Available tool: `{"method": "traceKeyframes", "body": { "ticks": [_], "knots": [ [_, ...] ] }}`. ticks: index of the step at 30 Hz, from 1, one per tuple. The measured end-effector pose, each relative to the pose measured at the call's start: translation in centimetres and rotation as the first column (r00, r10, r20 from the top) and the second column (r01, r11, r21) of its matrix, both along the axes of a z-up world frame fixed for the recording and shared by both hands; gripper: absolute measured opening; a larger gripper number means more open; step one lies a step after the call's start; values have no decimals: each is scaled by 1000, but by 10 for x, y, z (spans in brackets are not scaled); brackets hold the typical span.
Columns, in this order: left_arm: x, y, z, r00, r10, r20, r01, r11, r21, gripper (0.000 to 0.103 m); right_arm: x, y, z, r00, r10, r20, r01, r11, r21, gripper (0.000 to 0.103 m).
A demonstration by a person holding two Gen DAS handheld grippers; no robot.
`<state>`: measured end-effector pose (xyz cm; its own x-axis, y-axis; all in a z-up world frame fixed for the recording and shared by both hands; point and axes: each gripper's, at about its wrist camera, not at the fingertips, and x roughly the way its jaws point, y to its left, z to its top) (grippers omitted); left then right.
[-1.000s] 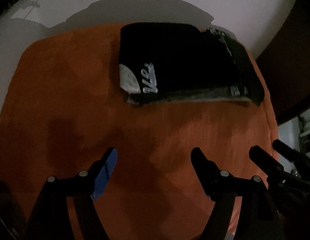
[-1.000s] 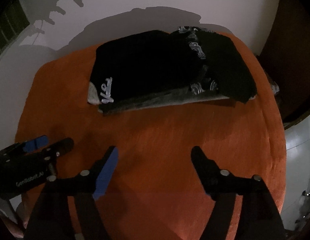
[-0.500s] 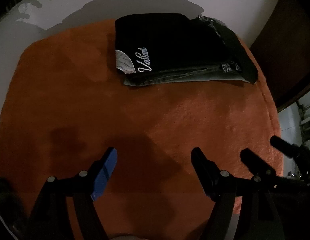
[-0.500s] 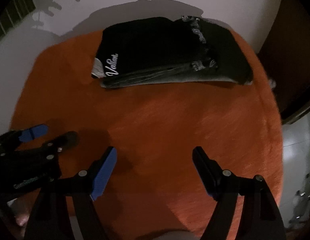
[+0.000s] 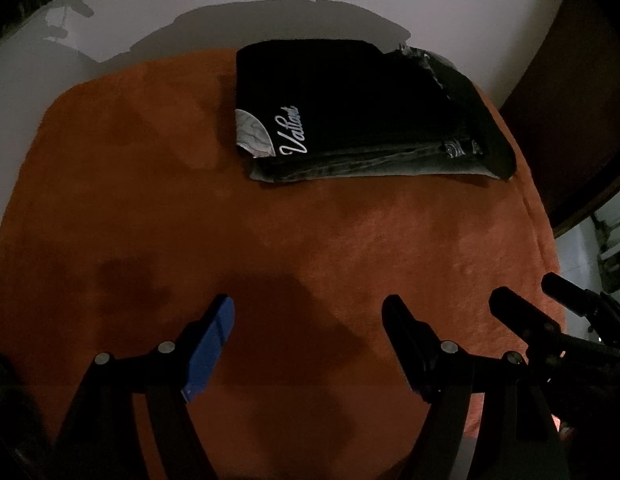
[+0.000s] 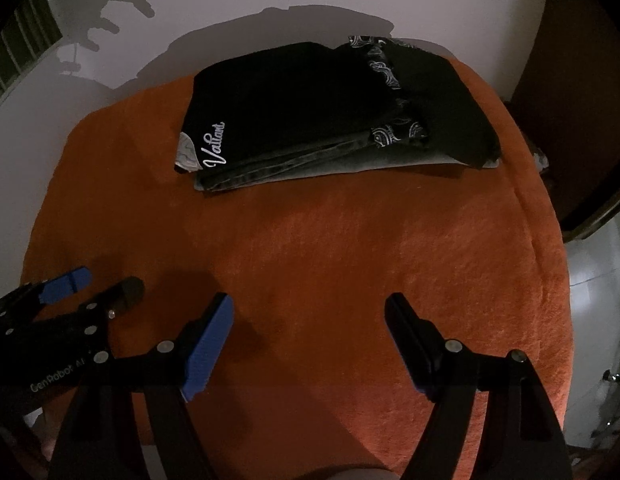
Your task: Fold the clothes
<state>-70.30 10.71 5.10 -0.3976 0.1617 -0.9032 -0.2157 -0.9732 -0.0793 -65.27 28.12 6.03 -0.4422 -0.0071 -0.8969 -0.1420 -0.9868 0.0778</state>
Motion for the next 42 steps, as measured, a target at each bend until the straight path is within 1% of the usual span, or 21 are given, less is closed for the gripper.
{"method": "traceKeyframes", "body": {
  "ticks": [5, 10, 15, 20, 28, 42],
  "knots": [
    [5, 0, 2, 1000, -9, -24, 9, 1000, -25, 77, -1, -3, 0, 1000, 3, 2, -3, 1000, 11, 77],
    [8, -1, 1, 999, -16, -28, 16, 1000, -3, 77, 2, -5, -1, 1000, 3, -13, -2, 1000, 18, 77],
    [7, -2, 0, 999, -21, -37, 21, 1000, -3, 77, 2, -6, -7, 1000, 8, -8, -8, 1000, 9, 77],
    [5, -5, -5, 1000, -4, -22, 3, 1000, -10, 77, 0, -7, -15, 1000, 9, 19, -9, 1000, 17, 77],
    [5, -10, -11, 1000, 8, -10, -8, 1000, 7, 77, 2, -4, -16, 1000, -2, 7, 2, 1000, 11, 77],
    [9, -11, -10, 998, 5, -55, -5, 1000, 6, 77, 4, -3, -15, 1000, -14, -6, 14, 1000, 13, 77]
  ]
}}
